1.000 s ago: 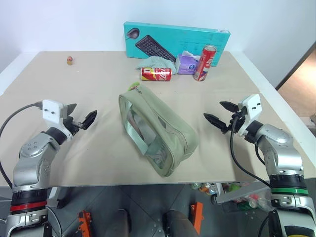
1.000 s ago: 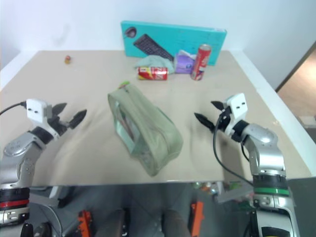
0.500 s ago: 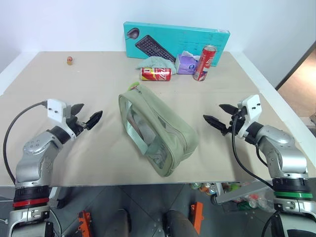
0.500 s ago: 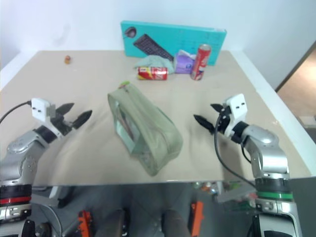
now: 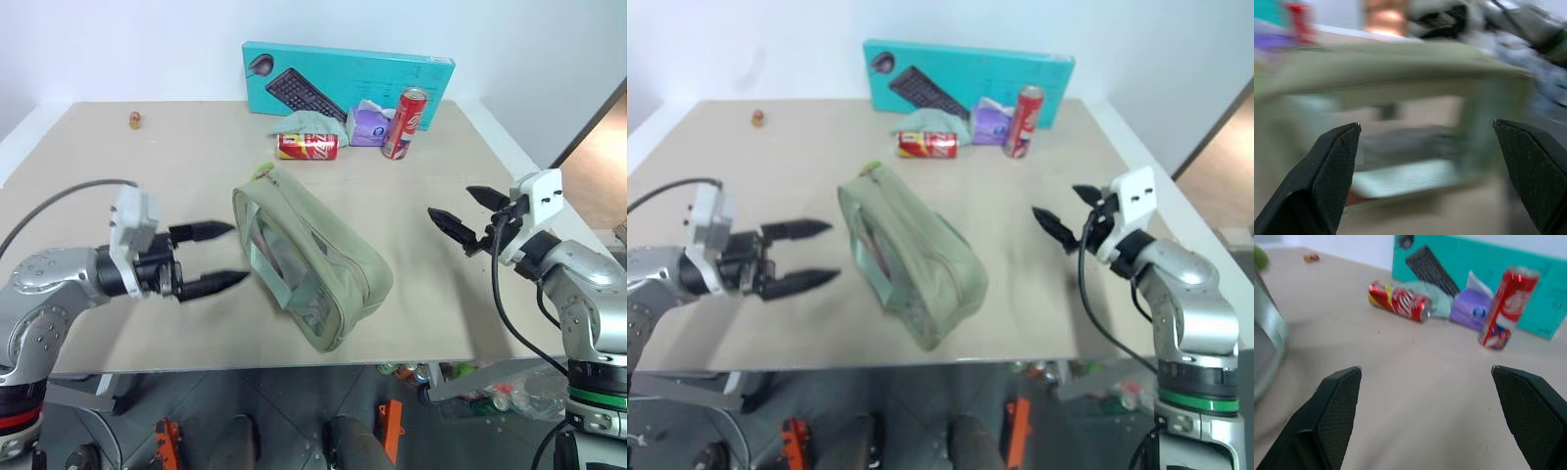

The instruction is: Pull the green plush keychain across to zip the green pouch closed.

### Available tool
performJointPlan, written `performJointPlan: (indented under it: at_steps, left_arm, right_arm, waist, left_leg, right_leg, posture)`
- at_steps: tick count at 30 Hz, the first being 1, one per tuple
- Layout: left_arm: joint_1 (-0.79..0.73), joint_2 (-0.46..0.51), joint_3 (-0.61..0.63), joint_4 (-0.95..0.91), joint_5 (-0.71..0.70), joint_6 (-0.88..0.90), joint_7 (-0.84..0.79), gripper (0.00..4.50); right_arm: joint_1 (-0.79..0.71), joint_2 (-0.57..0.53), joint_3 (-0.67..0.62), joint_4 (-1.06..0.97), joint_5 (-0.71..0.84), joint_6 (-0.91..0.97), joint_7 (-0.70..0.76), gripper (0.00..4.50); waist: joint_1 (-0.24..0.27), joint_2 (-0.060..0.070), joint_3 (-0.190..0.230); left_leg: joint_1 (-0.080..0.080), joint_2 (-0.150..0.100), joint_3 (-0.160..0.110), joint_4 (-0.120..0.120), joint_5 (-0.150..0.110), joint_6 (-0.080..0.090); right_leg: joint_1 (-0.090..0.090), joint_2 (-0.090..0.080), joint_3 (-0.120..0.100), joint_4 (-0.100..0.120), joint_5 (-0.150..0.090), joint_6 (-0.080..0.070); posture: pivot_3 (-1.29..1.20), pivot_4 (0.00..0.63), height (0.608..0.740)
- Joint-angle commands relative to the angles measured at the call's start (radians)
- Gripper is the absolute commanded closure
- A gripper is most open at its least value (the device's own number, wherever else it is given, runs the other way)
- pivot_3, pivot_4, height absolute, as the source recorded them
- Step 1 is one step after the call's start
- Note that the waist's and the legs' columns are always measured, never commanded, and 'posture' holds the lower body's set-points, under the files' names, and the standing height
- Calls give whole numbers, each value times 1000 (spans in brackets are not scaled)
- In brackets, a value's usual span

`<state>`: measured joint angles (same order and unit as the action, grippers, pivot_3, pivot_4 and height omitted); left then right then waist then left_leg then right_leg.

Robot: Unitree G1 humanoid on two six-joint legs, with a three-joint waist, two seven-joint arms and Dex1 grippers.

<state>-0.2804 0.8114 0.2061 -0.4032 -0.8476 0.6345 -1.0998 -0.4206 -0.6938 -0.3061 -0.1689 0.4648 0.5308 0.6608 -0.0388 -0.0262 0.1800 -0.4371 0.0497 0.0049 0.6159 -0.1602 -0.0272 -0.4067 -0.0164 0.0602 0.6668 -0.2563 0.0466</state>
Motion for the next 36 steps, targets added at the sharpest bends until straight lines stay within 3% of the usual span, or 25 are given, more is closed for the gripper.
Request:
performJointPlan:
  at_steps: [1,3,7,16,21,27,32,36]
  left_arm:
    - [-5,16,-16,-47,-41,15,-36,0]
    - [-3,16,-35,-57,-37,9,-56,0]
    - [-20,-4,-80,-52,-15,-9,-72,0]
    - [-42,-20,-121,-31,21,-48,-94,0]
    - [-40,-22,-127,-13,42,-63,-100,0]
    - [-48,-38,-148,-3,62,-81,-105,0]
    - [-76,-61,-170,1,59,-86,-117,0]
    - [-98,-79,-182,0,68,-101,-126,0]
  right_arm:
    - [-75,-32,-51,-185,154,154,-42,97]
    - [-63,-30,-47,-285,254,265,-68,97]
    - [107,-22,-8,-504,398,393,-104,97]
    - [271,11,29,-577,455,394,-167,97]
    - [211,-1,-5,-537,460,366,-192,97]
    - [108,-96,-84,-549,652,413,-194,97]
    - [153,-135,-60,-623,764,425,-231,97]
    - [222,-140,-13,-646,696,396,-228,97]
  waist:
    - [0,0,0]
    - [0,0,0]
    - [11,-2,-1]
    - [16,-2,-1]
    - [15,-2,-1]
    - [16,-1,-1]
    - [18,-1,0]
    - [18,-1,0]
  left_leg:
    - [0,0,0,0,0,0]
    - [0,2,0,0,0,0]
    - [0,3,-4,0,-1,0]
    - [0,3,-2,1,-1,0]
    - [0,3,-2,2,-1,0]
    - [0,3,-1,1,-1,0]
    - [-1,3,-2,0,-3,2]
    - [-1,3,-2,1,-3,3]
  right_leg:
    - [0,0,0,0,0,-1]
    - [0,1,0,0,1,-2]
    - [1,3,-4,0,-2,-4]
    - [1,2,-1,0,-4,-6]
    - [1,3,-1,0,-3,-7]
    - [1,3,-1,0,-3,-7]
    - [0,3,-2,0,-3,-3]
    - [1,3,-2,0,-3,-3]
  posture:
    - [0,150,740]
    - [0,150,740]
    - [0,150,740]
    - [0,150,740]
    - [0,150,740]
    - [0,150,740]
    - [0,150,740]
    - [0,150,740]
